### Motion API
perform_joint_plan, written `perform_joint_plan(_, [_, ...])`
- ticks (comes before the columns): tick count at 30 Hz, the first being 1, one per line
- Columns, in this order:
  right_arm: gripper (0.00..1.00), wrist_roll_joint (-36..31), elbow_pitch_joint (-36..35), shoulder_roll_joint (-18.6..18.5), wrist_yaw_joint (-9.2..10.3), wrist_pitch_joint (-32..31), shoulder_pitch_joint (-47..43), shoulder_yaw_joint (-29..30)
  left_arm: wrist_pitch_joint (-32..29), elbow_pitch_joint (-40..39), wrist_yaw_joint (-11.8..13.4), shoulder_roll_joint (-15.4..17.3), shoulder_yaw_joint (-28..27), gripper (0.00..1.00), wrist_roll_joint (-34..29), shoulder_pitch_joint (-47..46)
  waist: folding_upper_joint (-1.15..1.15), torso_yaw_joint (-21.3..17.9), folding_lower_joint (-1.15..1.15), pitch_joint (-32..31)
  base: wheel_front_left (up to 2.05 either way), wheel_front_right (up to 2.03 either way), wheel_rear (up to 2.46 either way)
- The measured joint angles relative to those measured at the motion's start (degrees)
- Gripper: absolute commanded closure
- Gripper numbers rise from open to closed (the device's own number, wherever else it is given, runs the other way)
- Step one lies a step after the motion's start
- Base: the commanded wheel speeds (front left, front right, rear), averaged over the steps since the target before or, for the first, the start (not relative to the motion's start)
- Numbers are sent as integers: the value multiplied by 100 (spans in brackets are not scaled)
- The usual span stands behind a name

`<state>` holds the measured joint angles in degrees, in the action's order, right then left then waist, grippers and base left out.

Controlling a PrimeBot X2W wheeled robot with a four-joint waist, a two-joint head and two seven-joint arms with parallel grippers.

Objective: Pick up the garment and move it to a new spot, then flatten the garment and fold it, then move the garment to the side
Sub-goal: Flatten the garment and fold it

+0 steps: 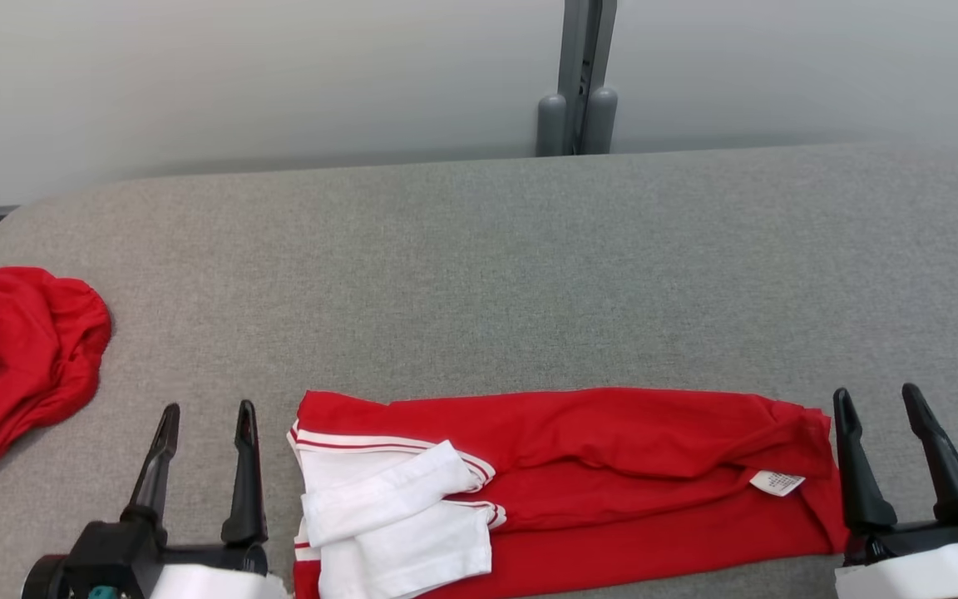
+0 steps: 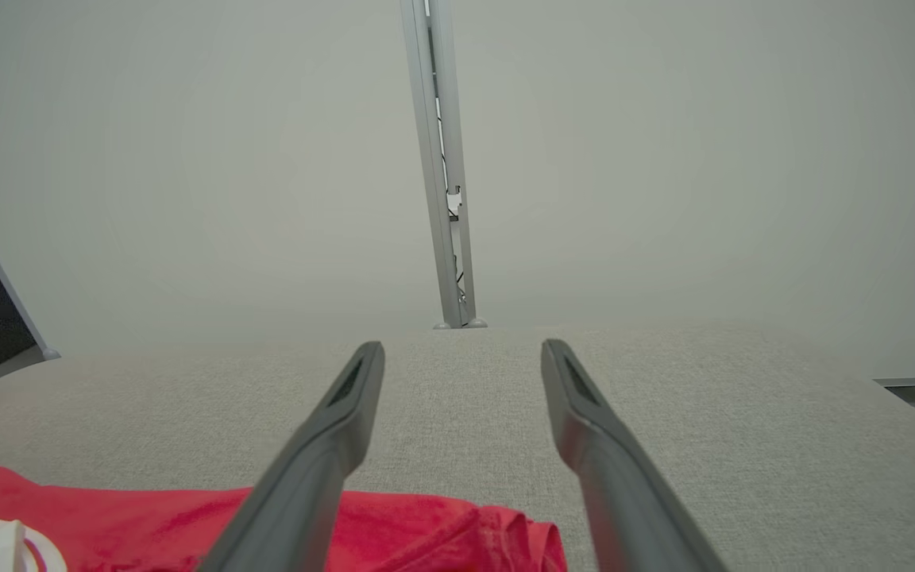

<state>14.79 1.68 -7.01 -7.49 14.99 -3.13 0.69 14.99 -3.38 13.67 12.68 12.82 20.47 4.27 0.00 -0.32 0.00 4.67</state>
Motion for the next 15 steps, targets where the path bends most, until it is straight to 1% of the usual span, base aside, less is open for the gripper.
perform_joint_plan(6, [0, -40, 147, 16, 0, -1, -95, -26, 0, 301, -119, -19, -82, 0, -112, 213, 0, -41, 0, -133, 0, 0, 0])
perform_joint_plan(15, [0, -43, 254, 44, 0, -1, -96, 1, 0, 438, -260, -103, -160, 0, -191, 232, 0, -26, 0, -114, 0, 0, 0])
